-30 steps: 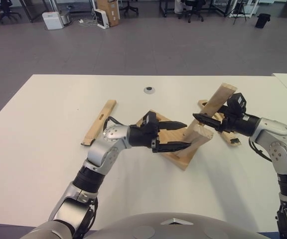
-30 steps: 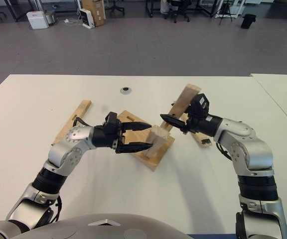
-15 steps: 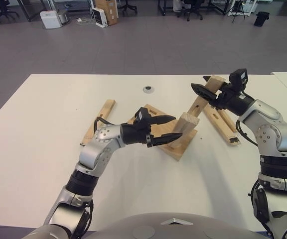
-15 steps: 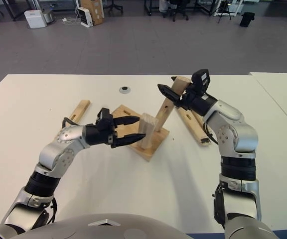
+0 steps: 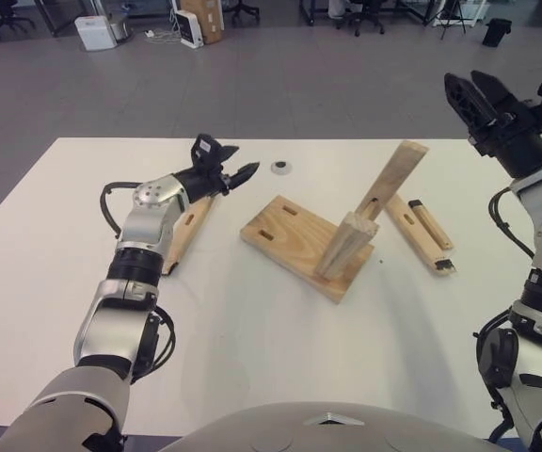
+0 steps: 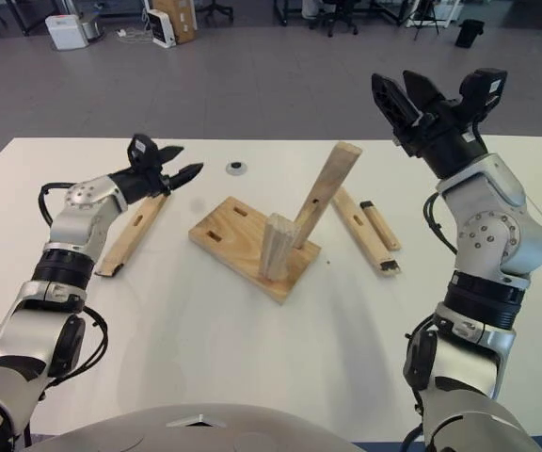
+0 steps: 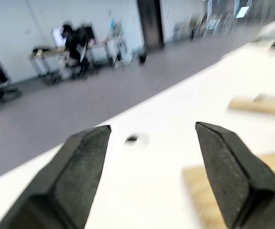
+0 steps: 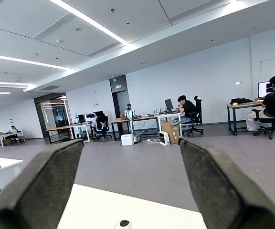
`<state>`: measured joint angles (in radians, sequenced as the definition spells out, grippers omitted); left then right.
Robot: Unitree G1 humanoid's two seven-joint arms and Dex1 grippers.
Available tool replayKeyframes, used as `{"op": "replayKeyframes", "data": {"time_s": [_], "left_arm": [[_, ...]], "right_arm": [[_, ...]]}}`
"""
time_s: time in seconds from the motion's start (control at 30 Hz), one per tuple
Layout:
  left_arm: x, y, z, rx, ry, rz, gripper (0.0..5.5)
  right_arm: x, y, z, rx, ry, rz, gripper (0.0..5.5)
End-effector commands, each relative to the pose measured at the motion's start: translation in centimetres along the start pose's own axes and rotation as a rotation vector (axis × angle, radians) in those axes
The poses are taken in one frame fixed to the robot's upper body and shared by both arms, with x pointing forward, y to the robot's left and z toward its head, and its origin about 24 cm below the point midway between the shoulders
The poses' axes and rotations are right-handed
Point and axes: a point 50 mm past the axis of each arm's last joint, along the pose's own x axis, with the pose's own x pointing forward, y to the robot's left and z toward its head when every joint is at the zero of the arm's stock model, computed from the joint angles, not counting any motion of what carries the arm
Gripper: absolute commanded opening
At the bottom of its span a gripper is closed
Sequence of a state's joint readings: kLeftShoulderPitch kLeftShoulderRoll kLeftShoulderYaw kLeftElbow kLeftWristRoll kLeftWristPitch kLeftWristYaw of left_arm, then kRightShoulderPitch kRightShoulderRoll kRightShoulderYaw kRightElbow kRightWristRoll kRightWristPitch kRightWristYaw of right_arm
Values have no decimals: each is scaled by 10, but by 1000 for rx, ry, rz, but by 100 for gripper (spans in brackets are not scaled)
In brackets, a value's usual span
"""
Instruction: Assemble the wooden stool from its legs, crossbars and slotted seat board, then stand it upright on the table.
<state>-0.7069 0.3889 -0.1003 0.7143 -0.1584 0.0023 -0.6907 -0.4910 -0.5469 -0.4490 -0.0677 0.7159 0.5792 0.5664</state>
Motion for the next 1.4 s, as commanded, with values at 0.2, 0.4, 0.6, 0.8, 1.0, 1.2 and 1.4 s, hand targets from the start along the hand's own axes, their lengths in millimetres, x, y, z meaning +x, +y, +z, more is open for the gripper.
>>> {"op": "replayKeyframes", "data": {"time_s": [0.2, 0.4, 0.6, 0.8, 1.0, 1.2, 1.4], "left_arm": [[0, -20, -82, 327, 450, -68, 325], [5, -41, -88, 301, 402, -164, 325], [-25, -60, -112, 252, 356, -379, 325], [-94, -108, -105, 14, 256, -815, 325], [-98, -38, -95, 133, 423, -546, 325], [-60, -2, -36, 264, 234, -390, 325], [-32, 0, -44, 384, 308, -310, 325]], "right_arm": [[-93, 12, -113, -240, 772, 7, 370], [-115, 44, -173, -341, 959, 114, 370], [-78, 38, -190, -351, 829, 25, 370], [-50, 14, -184, -402, 765, -14, 370], [-21, -29, -109, -530, 567, -149, 370], [-63, -16, -107, -538, 751, 63, 370], [-124, 16, -104, -374, 1026, 359, 370]]}}
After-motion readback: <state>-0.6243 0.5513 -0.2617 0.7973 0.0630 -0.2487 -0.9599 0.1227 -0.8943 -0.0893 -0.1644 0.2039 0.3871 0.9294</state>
